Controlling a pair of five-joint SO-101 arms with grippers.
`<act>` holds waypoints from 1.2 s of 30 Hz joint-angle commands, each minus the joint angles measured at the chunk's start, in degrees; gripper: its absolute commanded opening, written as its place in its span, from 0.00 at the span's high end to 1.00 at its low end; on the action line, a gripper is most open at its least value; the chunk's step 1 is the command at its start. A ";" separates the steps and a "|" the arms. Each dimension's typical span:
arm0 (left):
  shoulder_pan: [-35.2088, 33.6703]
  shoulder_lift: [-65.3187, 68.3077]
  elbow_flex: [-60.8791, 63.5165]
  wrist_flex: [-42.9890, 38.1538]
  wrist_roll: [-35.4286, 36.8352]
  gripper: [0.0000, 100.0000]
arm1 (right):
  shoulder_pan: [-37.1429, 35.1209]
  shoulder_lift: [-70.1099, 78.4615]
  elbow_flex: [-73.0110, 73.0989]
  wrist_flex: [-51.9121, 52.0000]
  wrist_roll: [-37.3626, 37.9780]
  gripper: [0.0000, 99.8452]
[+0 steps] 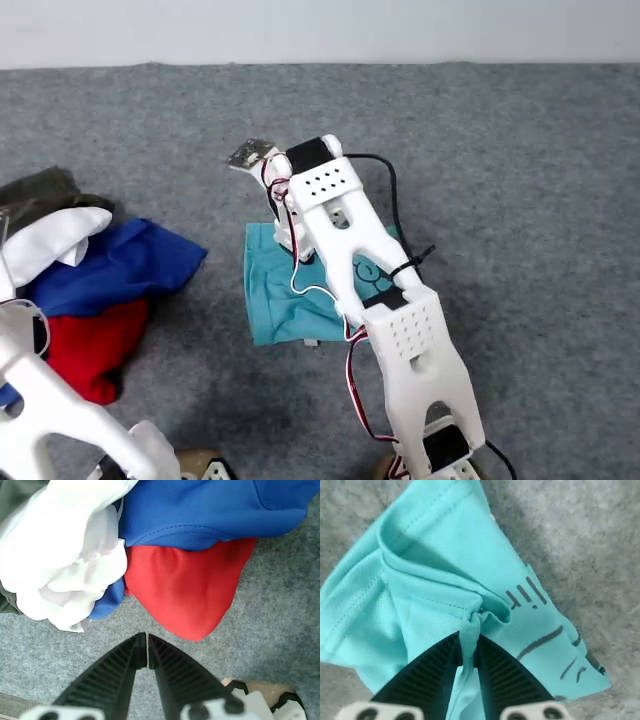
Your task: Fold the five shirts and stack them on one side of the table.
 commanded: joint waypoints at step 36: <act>-2.29 -1.85 -3.21 0.35 0.09 0.98 | -18.68 -13.41 27.43 -2.33 0.79 0.99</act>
